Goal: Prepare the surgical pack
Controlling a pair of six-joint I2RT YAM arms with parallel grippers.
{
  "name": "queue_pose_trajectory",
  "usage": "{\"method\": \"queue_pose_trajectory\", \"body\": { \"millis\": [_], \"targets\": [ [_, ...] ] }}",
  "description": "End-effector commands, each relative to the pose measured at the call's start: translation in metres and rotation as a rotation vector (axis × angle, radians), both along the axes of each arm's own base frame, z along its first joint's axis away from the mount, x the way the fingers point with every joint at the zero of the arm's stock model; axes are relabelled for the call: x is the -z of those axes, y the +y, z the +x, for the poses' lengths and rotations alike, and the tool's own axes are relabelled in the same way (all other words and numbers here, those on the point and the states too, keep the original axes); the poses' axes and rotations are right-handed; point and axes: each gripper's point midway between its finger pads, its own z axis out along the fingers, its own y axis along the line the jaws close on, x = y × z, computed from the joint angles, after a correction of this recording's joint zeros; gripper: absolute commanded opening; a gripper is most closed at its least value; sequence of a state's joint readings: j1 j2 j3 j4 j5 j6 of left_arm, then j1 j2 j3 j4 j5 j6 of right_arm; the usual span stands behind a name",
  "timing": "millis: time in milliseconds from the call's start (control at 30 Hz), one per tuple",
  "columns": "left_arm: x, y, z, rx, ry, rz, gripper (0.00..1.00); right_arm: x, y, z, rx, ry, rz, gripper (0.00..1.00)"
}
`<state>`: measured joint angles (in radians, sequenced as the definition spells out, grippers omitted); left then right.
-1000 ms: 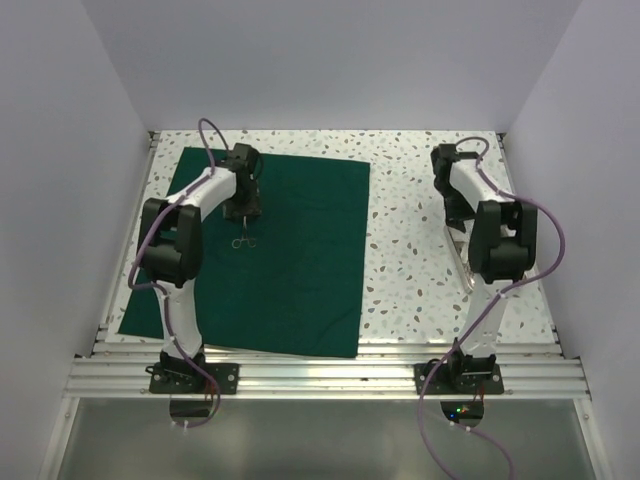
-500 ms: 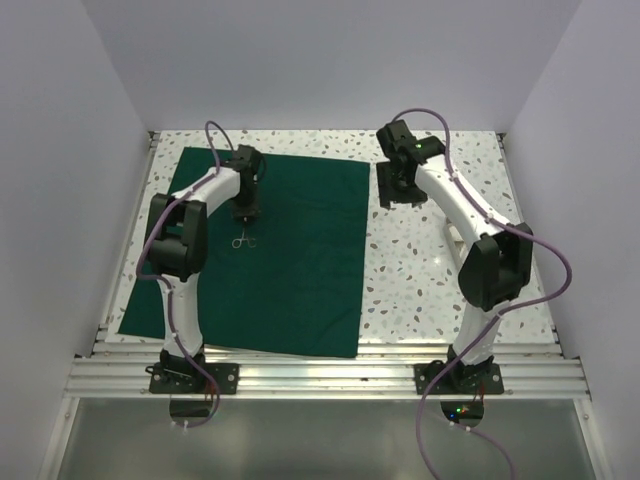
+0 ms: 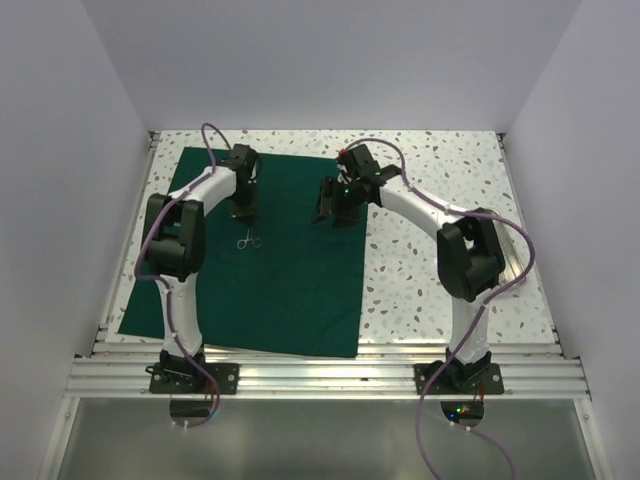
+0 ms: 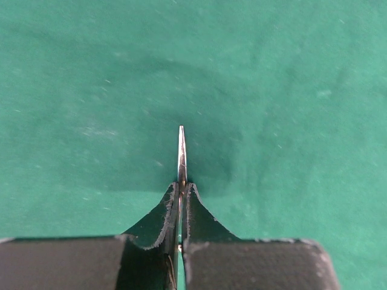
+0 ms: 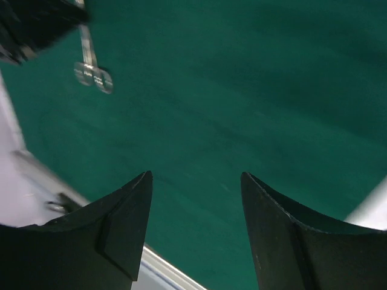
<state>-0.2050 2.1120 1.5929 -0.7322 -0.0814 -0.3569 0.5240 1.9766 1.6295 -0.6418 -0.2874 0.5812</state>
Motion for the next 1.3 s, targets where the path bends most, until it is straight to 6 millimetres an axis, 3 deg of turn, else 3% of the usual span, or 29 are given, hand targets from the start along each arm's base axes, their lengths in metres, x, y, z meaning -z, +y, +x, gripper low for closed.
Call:
{"method": "queue_pose_trajectory", "body": {
  "millis": [0,100,300,767,1000,1067,1233,1267],
  "targets": [
    [-0.029,-0.019,-0.009,0.005,-0.018,-0.121,0.0,-0.02,0.082,0.016,-0.023,-0.007,0.386,0.64],
    [-0.03,-0.023,-0.016,0.007,-0.013,-0.149,0.0,-0.002,0.11,0.018,-0.03,0.025,0.423,0.63],
    [-0.031,-0.029,-0.03,0.013,0.0,-0.201,0.0,0.016,0.142,0.01,-0.058,0.047,0.445,0.61],
    [-0.03,-0.041,-0.037,0.03,0.008,-0.27,0.0,0.049,0.18,-0.014,-0.1,0.08,0.435,0.53],
    [-0.03,-0.045,-0.038,0.04,0.013,-0.292,0.0,0.065,0.19,-0.025,-0.122,0.098,0.408,0.48],
    [-0.032,-0.047,-0.039,0.04,0.013,-0.309,0.0,0.067,0.191,-0.028,-0.125,0.106,0.41,0.42],
    [-0.039,-0.049,-0.037,0.043,-0.001,-0.322,0.0,0.063,0.186,-0.03,-0.116,0.119,0.408,0.0],
    [-0.043,-0.049,-0.035,0.042,-0.013,-0.327,0.01,0.066,0.179,-0.033,-0.11,0.137,0.373,0.0]
  ]
}}
